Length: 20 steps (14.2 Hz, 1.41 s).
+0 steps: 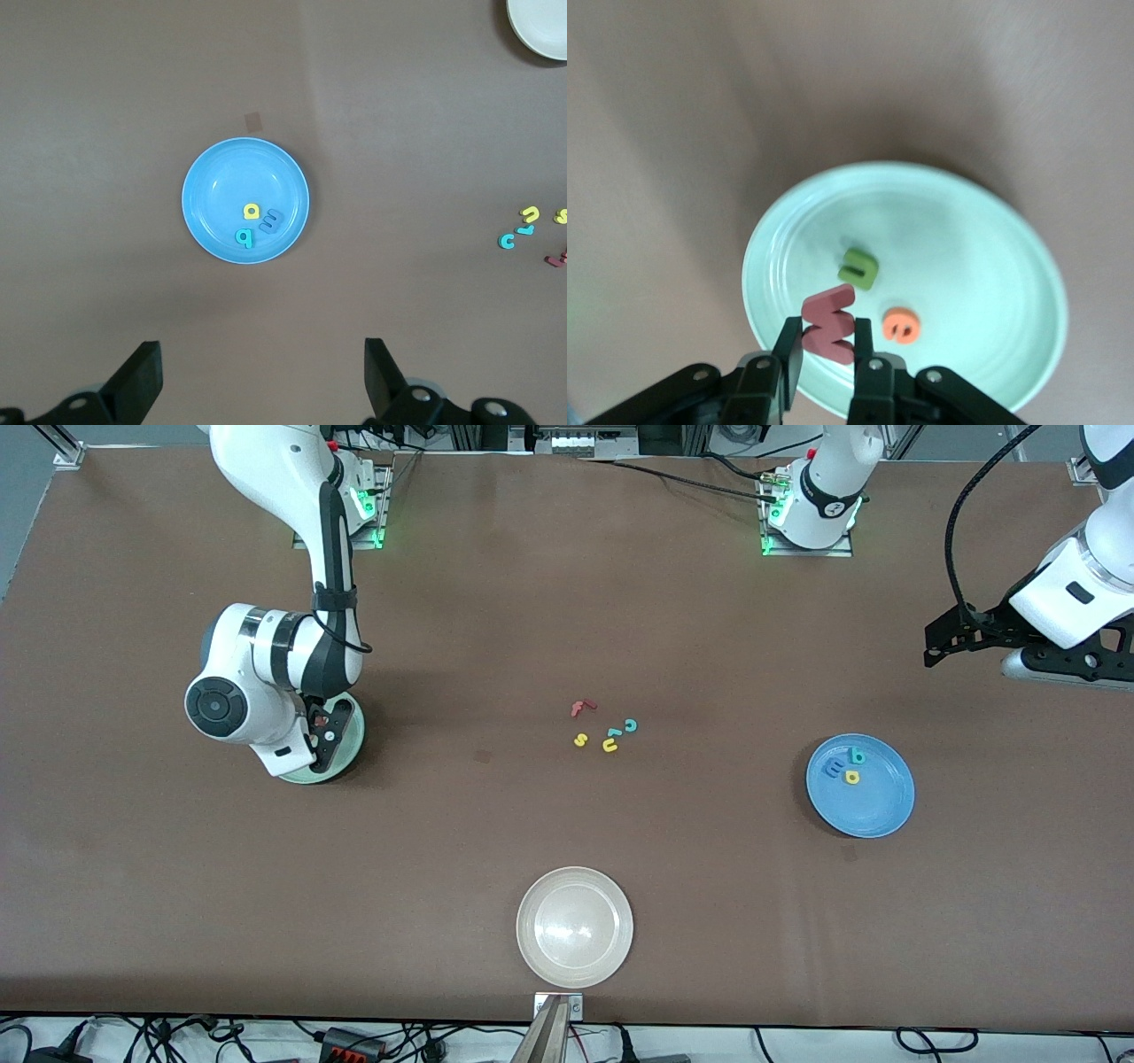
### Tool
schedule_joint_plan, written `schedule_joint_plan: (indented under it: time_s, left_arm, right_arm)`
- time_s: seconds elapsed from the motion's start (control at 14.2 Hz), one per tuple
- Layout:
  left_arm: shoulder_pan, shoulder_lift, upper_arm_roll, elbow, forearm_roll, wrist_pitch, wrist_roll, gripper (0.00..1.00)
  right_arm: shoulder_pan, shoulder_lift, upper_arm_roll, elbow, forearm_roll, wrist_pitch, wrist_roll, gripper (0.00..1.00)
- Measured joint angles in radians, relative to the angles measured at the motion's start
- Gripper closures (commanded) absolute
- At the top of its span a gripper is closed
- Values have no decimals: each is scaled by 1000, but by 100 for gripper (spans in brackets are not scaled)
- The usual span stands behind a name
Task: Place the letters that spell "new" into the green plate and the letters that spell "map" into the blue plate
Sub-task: 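Carry the pink w to the green plate with the right gripper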
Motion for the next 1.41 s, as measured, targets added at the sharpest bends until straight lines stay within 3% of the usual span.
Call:
schedule_joint_plan:
  time_s: [0.42, 0.49, 0.63, 0.7, 0.77, 1.41]
  left_arm:
    - [0, 0, 0, 0, 0, -8, 0, 0]
    - [0, 0, 0, 0, 0, -9, 0, 0]
    - [0, 0, 0, 0, 0, -9, 0, 0]
    - [0, 0, 0, 0, 0, -9, 0, 0]
    - [0, 0, 0, 0, 0, -10, 0, 0]
    - [-1, 0, 0, 0, 0, -10, 0, 0]
  right_arm:
    - [-1, 17, 0, -81, 0, 62, -17, 100]
    - [-1, 17, 0, -86, 0, 65, -17, 96]
    - [-1, 17, 0, -101, 0, 75, -19, 41]
    - [-1, 17, 0, -110, 0, 85, -19, 17]
    - [-2, 17, -1, -118, 1, 92, -19, 0]
    - [-13, 14, -3, -100, 28, 93, -20, 0]
